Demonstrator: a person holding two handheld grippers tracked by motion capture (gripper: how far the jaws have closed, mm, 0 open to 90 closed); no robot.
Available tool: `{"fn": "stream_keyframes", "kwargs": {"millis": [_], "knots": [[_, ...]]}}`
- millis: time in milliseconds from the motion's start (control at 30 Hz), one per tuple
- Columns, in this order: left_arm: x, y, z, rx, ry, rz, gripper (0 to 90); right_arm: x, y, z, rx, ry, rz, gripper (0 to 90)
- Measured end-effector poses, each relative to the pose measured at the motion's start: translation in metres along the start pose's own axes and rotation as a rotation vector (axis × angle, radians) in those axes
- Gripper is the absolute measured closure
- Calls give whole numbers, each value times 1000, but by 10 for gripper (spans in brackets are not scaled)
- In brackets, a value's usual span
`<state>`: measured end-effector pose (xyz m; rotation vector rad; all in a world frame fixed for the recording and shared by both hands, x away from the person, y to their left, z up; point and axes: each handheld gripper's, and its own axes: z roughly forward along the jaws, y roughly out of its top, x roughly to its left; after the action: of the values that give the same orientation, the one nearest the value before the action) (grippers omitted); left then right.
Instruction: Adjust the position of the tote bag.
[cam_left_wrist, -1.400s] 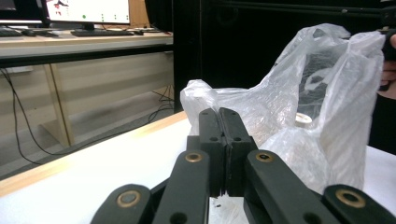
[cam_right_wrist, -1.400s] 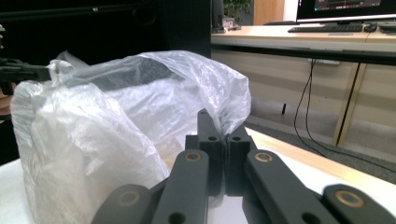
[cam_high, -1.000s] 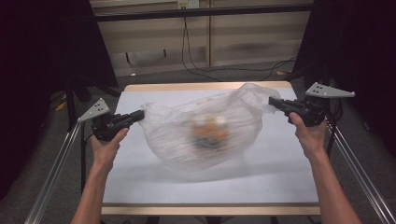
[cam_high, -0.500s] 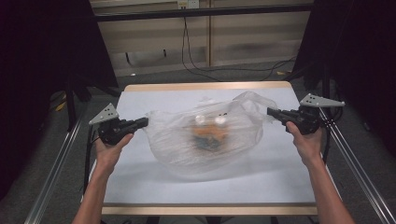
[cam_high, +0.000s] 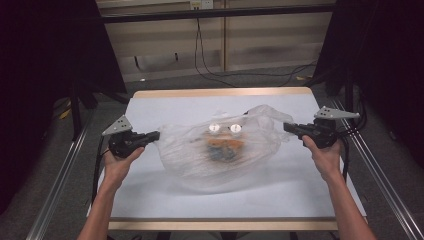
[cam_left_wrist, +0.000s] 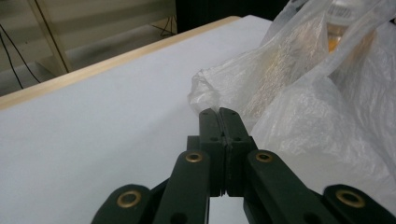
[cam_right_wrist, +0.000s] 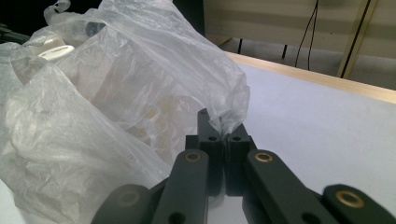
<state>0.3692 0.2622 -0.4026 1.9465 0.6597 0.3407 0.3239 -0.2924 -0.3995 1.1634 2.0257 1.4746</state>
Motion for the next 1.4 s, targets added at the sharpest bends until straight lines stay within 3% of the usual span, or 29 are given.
{"fn": "stream_keyframes", "kwargs": {"millis": [167, 367, 700, 933, 1133, 1400], "knots": [[0, -6, 5, 42, 1, 8, 895, -1, -4, 4, 41, -27, -21, 888], [0, -11, 7, 49, -10, 1, 895, -4, -10, 8, 80, -32, -23, 889], [-2, -16, 16, 136, -6, 52, 895, -6, -16, 14, 132, -30, -28, 888], [-1, -25, 23, 191, -9, 45, 895, -11, -22, 17, 167, -30, -26, 889], [-1, -30, 27, 240, 4, 58, 895, -17, -32, 22, 232, -50, -27, 889], [1, -39, 35, 299, -29, 53, 894, -20, -42, 28, 306, -66, -36, 888]]}}
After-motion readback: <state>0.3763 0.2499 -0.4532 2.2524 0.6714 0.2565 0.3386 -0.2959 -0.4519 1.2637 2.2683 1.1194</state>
